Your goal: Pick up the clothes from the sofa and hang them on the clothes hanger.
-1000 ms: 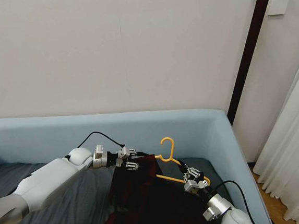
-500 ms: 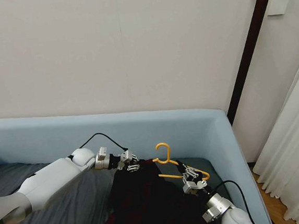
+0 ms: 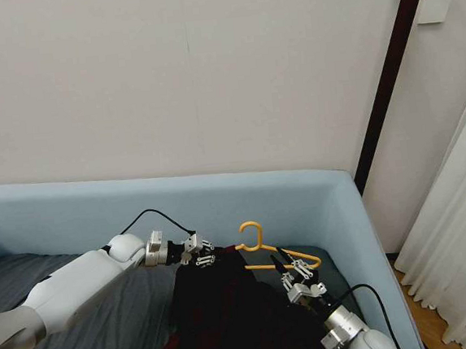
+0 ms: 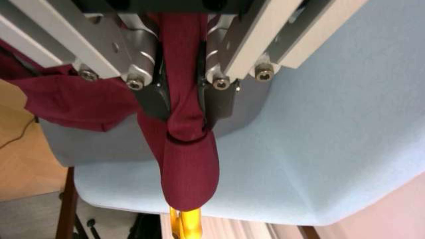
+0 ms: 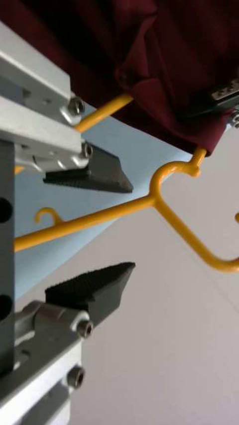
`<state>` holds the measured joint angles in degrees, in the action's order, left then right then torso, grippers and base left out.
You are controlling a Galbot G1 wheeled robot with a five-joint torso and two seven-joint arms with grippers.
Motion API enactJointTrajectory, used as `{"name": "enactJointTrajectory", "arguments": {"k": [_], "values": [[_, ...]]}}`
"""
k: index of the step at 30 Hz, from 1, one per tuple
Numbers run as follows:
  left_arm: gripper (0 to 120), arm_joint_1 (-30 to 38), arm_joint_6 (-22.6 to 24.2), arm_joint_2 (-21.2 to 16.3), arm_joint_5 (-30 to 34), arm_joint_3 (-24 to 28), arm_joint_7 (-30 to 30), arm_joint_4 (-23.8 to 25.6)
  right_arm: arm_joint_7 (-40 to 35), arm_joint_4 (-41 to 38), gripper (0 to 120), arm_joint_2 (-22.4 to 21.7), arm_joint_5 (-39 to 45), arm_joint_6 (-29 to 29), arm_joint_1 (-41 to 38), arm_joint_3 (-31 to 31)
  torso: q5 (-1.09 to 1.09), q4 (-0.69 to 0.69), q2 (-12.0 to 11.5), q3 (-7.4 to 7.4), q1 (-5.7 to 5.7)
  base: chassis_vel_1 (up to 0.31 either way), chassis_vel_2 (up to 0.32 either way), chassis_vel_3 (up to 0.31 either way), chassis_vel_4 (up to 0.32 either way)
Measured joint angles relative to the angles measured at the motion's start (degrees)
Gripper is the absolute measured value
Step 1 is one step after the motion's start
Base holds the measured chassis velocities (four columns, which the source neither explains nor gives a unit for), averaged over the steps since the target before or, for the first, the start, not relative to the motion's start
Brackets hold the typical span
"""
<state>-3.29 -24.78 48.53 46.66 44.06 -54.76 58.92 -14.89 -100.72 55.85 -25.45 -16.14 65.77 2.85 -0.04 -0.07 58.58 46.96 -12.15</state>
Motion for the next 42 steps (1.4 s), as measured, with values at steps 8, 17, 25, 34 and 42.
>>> {"name": "enactJointTrajectory", "arguments": {"k": [8,17,25,34,42], "values": [[8,-2.41,-0.71,-0.23,-0.22,-3.71,0.74,0.76,1.37,-7.61,77,-7.25,23.46,8.09,10.95,-0.49,-0.01,-0.02,0.00,0.00,0.01,0.000,0.000,0.000,0.000],[8,-3.23,-0.71,-0.28,-0.50,-4.82,1.46,2.20,4.95,-4.95,100,-4.49,46.00,16.78,10.28,-6.37,-0.01,0.01,0.00,0.00,0.00,0.000,0.000,0.000,0.000],[8,-3.04,0.42,-0.83,-0.06,-3.71,2.02,4.45,-0.76,1.63,100,2.87,50.95,22.02,4.70,-12.40,-0.02,0.00,0.00,0.00,0.01,0.000,0.000,0.000,0.000],[8,-2.67,1.39,-1.83,0.65,-2.63,2.33,6.24,-5.84,5.73,100,6.83,57.24,24.41,-0.48,-15.21,-0.01,0.00,0.00,0.00,0.00,0.000,0.000,0.000,0.000],[8,-2.99,1.63,-2.89,1.09,-2.45,2.36,7.43,-3.13,9.46,99,7.60,61.92,24.28,-4.05,-15.70,-0.01,-0.01,0.00,0.00,0.00,0.000,0.000,0.000,0.000]]}}
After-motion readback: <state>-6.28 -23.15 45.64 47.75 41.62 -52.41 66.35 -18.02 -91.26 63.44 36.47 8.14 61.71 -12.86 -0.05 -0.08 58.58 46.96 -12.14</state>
